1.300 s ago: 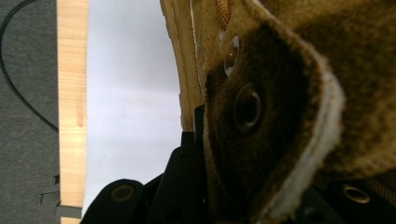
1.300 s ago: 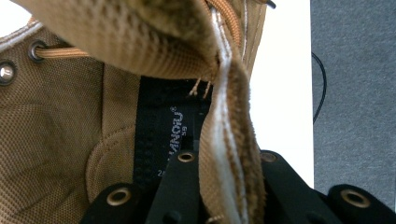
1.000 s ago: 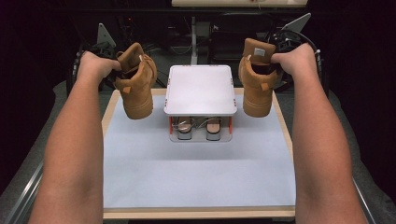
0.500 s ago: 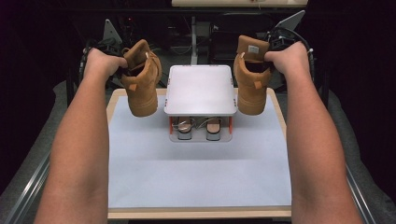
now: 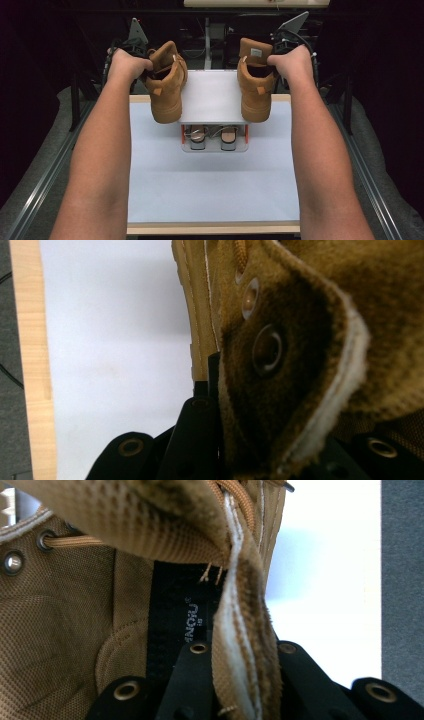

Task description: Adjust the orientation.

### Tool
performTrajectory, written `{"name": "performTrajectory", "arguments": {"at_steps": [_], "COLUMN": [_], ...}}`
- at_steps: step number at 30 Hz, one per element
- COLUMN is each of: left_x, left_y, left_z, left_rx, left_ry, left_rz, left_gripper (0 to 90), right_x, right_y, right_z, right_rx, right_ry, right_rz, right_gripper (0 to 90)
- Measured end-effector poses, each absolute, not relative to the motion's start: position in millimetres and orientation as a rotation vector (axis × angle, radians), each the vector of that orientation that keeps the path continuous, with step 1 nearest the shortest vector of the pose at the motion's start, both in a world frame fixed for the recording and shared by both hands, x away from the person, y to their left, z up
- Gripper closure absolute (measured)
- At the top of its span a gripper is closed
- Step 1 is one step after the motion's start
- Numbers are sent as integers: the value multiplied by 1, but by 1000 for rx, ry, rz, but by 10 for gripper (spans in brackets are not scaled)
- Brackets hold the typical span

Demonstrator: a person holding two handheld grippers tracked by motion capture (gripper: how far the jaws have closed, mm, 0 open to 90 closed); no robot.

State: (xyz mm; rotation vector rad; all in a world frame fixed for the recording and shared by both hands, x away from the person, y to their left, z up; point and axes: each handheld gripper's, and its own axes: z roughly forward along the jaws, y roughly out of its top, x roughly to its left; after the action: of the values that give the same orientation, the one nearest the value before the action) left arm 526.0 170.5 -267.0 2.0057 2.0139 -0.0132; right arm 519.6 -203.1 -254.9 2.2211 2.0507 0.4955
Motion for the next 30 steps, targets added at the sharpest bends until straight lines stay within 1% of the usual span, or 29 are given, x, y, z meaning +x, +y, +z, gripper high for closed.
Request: {"name": "performTrajectory", "arguments": {"at_steps": [6, 16, 30], "left_x": [528, 529, 533], "left_y": [155, 132, 113], "left_z": [-270, -272, -275], "left_rx": [2000, 2013, 2012], "left_ry": [1993, 1990, 1975], "left_rz": [-38, -17, -24], "left_gripper": [868, 867, 866], "right_x": [521, 521, 527], "right_y": [-192, -165, -163], "right_z": [-255, -254, -271], "right_rx": [2222, 2180, 2199], "right_ry": [2068, 2091, 2098], "right_rz": [533, 577, 539], "right_gripper": [860, 859, 857]}}
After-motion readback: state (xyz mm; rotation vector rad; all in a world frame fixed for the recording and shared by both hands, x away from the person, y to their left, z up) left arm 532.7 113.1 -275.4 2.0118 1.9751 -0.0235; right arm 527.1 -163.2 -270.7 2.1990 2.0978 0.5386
